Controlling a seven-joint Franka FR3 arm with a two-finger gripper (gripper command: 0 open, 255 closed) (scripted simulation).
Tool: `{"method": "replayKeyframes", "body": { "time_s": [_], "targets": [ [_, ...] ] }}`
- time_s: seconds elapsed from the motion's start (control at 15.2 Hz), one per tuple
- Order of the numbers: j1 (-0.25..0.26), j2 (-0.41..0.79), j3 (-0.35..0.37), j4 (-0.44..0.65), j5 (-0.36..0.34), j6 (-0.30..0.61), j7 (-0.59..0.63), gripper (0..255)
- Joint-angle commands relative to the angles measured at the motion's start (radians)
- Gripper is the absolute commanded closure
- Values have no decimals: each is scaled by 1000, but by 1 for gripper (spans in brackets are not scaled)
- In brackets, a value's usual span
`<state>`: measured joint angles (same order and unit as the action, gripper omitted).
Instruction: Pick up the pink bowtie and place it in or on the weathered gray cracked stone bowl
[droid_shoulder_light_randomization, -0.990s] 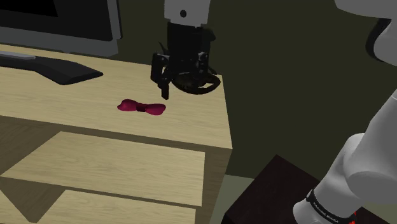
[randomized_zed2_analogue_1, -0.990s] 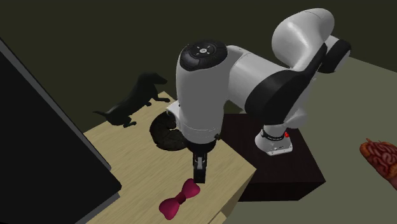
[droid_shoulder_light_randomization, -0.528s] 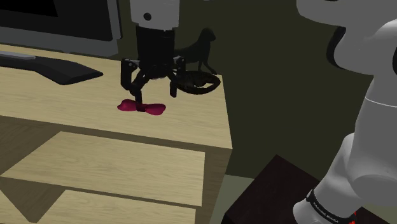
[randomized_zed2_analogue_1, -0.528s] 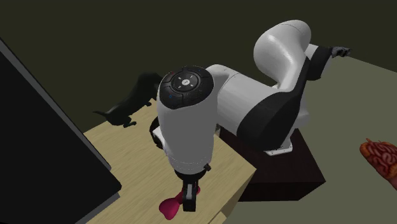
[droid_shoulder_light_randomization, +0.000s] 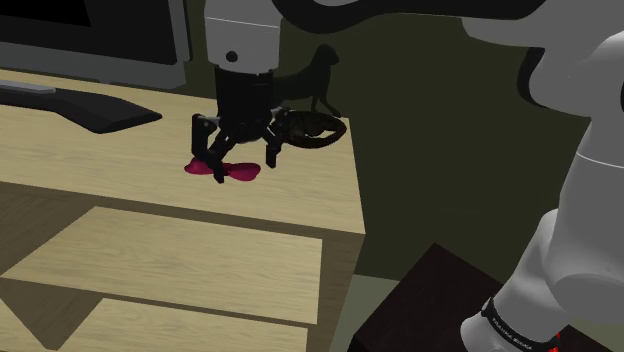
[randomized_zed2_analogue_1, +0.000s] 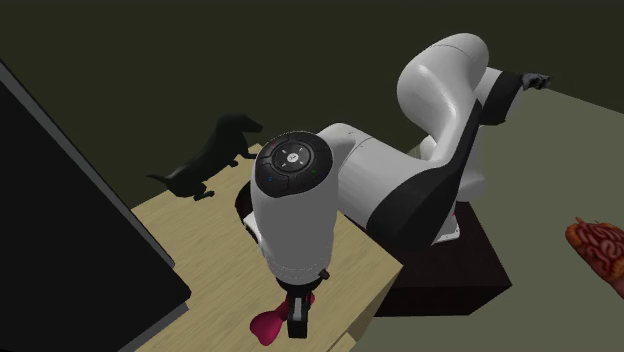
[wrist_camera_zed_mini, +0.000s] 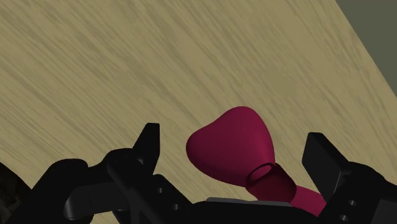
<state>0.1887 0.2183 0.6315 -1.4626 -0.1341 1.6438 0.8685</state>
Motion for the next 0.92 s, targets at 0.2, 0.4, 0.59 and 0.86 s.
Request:
{"method": "replayKeyframes", "body": {
  "time_s": [0.2,0.4,0.59,0.86],
  "targets": [
    [0,-1,0,-3,1,2,0,0],
    [0,-1,0,-3,1,2,0,255],
    [0,-1,0,-3,1,2,0,255],
    [0,-1,0,-3,1,2,0,255]
  ]
}}
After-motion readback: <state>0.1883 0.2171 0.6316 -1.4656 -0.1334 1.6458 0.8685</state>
